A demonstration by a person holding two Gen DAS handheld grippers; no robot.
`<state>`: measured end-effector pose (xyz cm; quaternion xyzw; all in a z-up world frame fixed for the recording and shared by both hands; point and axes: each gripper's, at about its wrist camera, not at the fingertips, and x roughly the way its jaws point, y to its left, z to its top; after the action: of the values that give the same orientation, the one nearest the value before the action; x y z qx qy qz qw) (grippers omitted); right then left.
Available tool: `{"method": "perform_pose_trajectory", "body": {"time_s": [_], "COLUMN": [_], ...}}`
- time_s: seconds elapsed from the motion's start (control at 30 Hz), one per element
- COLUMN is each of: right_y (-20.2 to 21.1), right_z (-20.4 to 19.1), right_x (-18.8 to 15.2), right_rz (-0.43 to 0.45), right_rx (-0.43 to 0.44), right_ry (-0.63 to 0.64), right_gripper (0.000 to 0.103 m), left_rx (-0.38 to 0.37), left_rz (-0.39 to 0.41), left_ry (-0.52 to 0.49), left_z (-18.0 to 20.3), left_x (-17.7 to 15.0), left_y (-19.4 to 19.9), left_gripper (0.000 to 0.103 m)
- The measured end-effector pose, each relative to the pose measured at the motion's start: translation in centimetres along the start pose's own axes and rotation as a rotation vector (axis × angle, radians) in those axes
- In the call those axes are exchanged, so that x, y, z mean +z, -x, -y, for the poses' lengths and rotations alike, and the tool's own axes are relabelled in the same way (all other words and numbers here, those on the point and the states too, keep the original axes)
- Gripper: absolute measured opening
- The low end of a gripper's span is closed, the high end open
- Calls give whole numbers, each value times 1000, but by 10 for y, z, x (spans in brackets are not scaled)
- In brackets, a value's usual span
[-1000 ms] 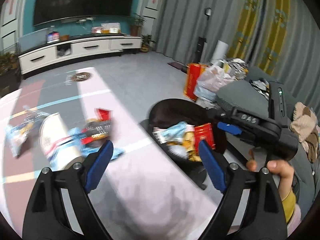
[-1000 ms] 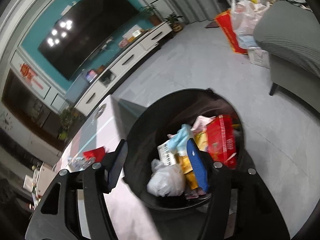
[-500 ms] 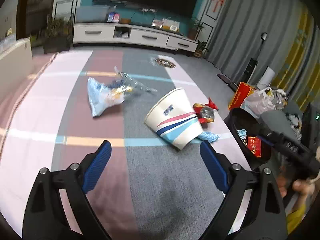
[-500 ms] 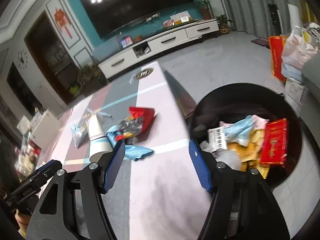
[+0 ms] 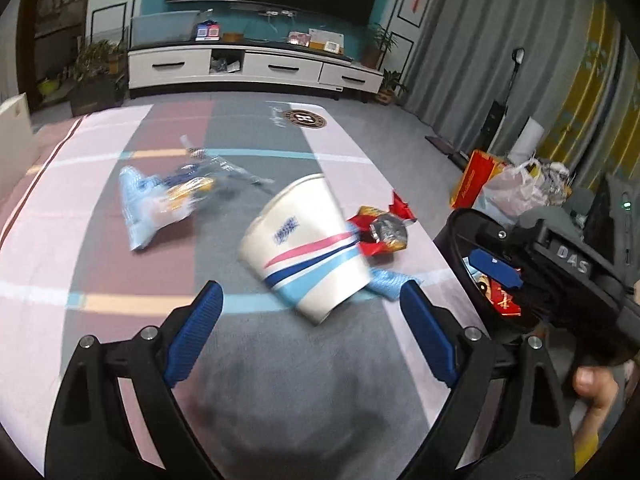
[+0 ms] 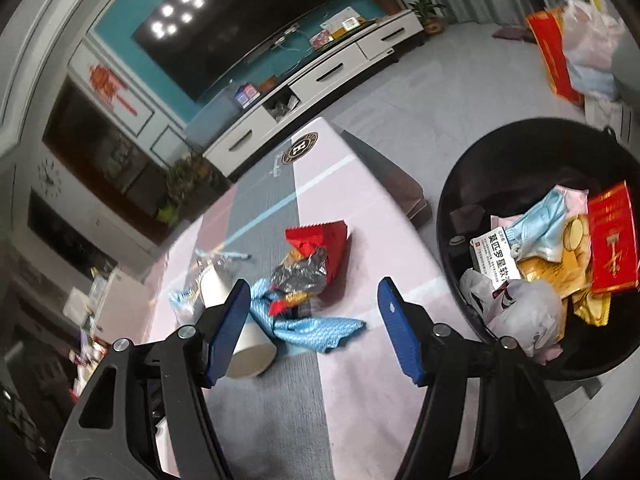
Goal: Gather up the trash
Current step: 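Grasp the white paper cup with left tool while right tool grasps red wrapper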
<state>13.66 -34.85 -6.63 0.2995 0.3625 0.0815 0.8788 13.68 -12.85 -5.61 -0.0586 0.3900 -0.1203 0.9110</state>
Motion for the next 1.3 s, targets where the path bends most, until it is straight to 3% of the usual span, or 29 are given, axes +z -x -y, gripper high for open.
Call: {"method": "perform_pose_trajectory", "body": {"time_s": [0.13,0.33,0.5,0.73,0.9,1.17,1.23,1.3], "right_y": [2,8,-1,-25,-40,-70,-75,-81], "right_z": [14,23,24,14,5,-14,-17,-18], "right_x": [5,10,10,6,14,15,15,14], "right_rz": [-6,-4,-24,-90,-89,-96,-88,-98], "right_rx": [21,32,33,31,11,-44,-63,-82], "right_ry": [-60,-89,-95,-58,-32,11,31,51], "right_gripper": [65,65,65,65,65,65,58,40], "left_rx": [90,197,151,64,85,96,102,95], "left_rz": [-7,-76,-54,-22,44,81,72,61], "left_ry": [-56,-57,-20,32,2,12,28,39], "left_z": [26,30,18,-9,-30,-48,-53,-55], "left_x": [12,12,7,-1,-8,7,7,6], "left_y": [-25,-54,-42,-3,29,21,17,14], "left_gripper": [90,70,52,51,52,52,52,52]}}
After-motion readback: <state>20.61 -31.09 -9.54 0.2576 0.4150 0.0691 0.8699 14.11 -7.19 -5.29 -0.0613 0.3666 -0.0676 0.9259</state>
